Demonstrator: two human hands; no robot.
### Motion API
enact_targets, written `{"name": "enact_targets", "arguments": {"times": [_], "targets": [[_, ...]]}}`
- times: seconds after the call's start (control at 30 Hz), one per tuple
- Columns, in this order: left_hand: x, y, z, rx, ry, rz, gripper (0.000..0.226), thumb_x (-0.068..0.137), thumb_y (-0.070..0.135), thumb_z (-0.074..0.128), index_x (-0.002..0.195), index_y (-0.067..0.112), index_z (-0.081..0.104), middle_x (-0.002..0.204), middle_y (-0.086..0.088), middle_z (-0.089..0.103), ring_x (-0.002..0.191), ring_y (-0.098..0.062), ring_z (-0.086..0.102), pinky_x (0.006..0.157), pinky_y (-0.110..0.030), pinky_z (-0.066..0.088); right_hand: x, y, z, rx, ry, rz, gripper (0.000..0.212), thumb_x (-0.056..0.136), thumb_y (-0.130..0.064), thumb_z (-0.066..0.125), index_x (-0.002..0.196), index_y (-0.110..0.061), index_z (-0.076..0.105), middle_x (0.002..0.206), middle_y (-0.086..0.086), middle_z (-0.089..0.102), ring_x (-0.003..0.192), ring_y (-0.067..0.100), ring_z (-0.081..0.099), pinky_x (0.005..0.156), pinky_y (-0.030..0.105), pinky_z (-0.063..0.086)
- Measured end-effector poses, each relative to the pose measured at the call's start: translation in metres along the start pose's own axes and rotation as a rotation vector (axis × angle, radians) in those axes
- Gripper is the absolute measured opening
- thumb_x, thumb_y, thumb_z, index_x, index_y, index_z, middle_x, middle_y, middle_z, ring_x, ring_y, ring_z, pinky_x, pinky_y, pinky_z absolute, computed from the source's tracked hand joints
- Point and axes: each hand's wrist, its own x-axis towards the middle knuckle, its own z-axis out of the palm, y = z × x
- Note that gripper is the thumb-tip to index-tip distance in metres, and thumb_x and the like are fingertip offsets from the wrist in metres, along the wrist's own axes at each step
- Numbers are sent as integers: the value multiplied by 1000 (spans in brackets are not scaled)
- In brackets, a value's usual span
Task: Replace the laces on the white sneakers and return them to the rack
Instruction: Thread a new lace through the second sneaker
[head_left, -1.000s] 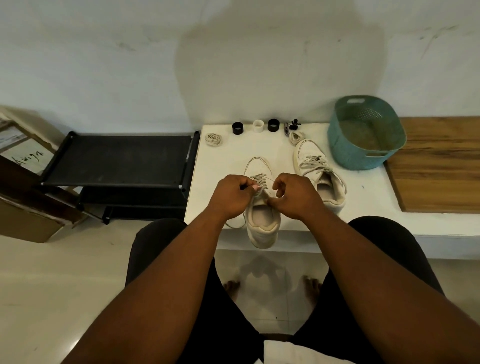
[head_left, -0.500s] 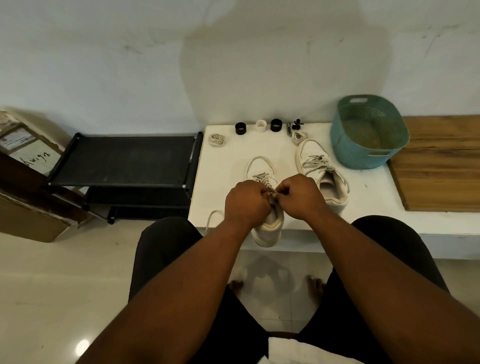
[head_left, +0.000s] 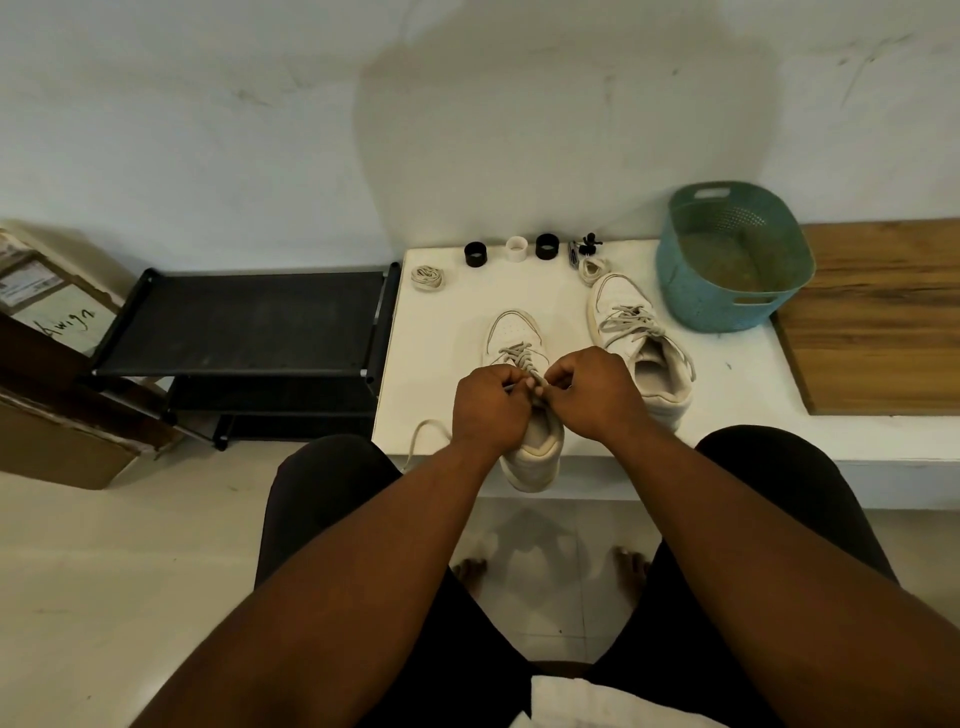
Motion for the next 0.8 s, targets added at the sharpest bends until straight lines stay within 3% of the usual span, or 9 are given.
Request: {"name": "enact_targets", "arguments": {"times": [0.13,0.2,0.43,0.53,0.63,0.7,0.77,0.8], "targets": [[1,-5,0,111,-69,68,23,85,30,58,86,20,79,84,2,76,80,-17,69,75,-35,56,-2,0,-1,28,-19,-14,23,82,-29,78,102,-20,80,93,-3,77,89,13,69,85,29,55],[0,-8,1,107,-62,85,20,86,26,60,84,21,79,82,3,76,79,-17,68,75,-36,56,-2,1,-4,54,-37,-41,21,84,-26,75,103,-19,80,95,-3,77,90,12,69,85,26,53],[5,-6,-10,167,-36,176,11,87,27,73,93,23,81,93,6,77,89,-13,68,84,-34,55,0,7,4,173,50,4,9,90,-19,70,84,-25,75,77,-15,68,74,5,63,76,25,50],[7,-11,-19,266,35,222,35,75,41,82,105,27,74,106,9,70,99,-13,58,92,-31,45,3,4,9,320,122,111,17,96,-15,60,81,-24,62,78,-11,65,76,6,61,77,30,49],[15,-24,-18,425,-7,135,69,63,66,72,124,36,57,117,10,65,111,-20,58,96,-36,45,2,-9,-2,1090,153,360,22,102,-10,45,84,-20,54,90,4,71,92,23,70,84,41,56],[18,-34,-14,410,-39,57,83,59,71,68,133,39,47,121,10,62,116,-24,59,97,-43,48,0,-15,-14,1483,106,378,23,106,-11,37,89,-19,49,86,8,69,77,26,69,75,38,57],[13,-32,-16,332,-39,26,96,60,67,70,145,39,35,131,6,59,124,-28,53,102,-50,47,0,-14,-21,1414,99,311,20,107,-14,41,89,-20,49,79,5,65,55,17,50,59,30,46],[9,-30,-16,300,-33,16,101,63,63,72,150,38,28,137,2,56,129,-30,48,105,-52,45,1,-12,-22,1210,123,233,17,104,-16,47,89,-21,51,78,3,65,53,16,45,57,30,41]]}}
